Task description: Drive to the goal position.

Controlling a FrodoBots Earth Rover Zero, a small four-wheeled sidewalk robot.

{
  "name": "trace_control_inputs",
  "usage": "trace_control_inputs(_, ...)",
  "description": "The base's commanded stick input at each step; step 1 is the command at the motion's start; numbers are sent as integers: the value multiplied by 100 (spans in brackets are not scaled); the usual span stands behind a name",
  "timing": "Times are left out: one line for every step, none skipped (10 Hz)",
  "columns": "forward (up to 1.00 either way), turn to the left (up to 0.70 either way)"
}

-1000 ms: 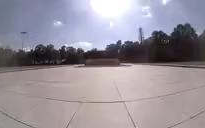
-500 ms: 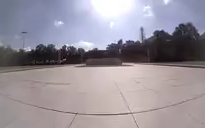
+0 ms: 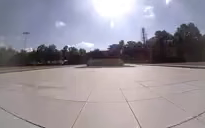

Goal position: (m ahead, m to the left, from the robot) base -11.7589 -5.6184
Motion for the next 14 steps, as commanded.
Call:
trace_control_inputs(70,0)
trace_control_inputs(70,0)
trace_control_inputs(70,0)
trace_control_inputs(70,0)
trace_control_inputs(70,0)
trace_control_inputs(70,0)
trace_control_inputs(70,0)
trace_control_inputs(70,0)
trace_control_inputs(70,0)
trace_control_inputs(70,0)
trace_control_inputs(70,0)
trace_control_inputs(70,0)
trace_control_inputs(70,0)
trace_control_inputs(70,0)
